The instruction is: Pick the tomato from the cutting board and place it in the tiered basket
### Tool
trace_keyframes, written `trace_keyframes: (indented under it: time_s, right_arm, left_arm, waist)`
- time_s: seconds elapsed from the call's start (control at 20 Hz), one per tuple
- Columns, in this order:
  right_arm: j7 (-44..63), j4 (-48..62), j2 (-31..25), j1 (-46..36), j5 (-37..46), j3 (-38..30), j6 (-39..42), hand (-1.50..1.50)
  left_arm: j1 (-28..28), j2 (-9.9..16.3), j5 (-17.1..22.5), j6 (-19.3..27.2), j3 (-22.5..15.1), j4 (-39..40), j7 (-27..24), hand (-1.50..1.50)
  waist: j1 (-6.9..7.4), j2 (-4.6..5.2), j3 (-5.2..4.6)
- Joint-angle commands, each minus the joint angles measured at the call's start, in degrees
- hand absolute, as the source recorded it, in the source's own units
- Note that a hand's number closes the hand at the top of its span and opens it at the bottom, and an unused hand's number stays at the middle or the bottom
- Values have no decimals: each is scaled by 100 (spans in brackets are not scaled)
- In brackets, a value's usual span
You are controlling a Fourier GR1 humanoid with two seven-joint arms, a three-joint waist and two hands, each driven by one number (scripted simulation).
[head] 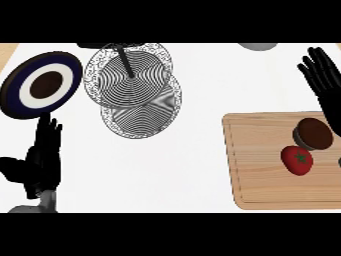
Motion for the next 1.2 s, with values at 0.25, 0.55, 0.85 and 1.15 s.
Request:
trace_keyframes:
  time_s: [0.25, 0.55, 0.85, 1.15]
  right_arm:
    - [-1048, -1677, 342, 429, -683, 1131, 2358, 150]
    - [-1301, -391, 310, 1831, 722, 161, 80, -150]
    - [-1398, -1871, -815, 2351, 1605, -123, 131, -150]
    - [-638, -2342, -2620, 2271, 2800, -408, 522, -150]
  left_arm:
    - [-123, 1000, -223, -1002, -431, -212, 627, 0]
    - [-157, 1136, 78, -1639, -545, -485, 1166, 0]
    - [-276, 1212, 190, -1751, -268, -478, 1352, 0]
    - [-338, 1361, 228, -1738, -173, -538, 1598, 0]
  waist:
    - [-143, -90, -218]
    - [-27, 18, -235]
    - [-123, -14, -247]
    - [-153, -47, -263]
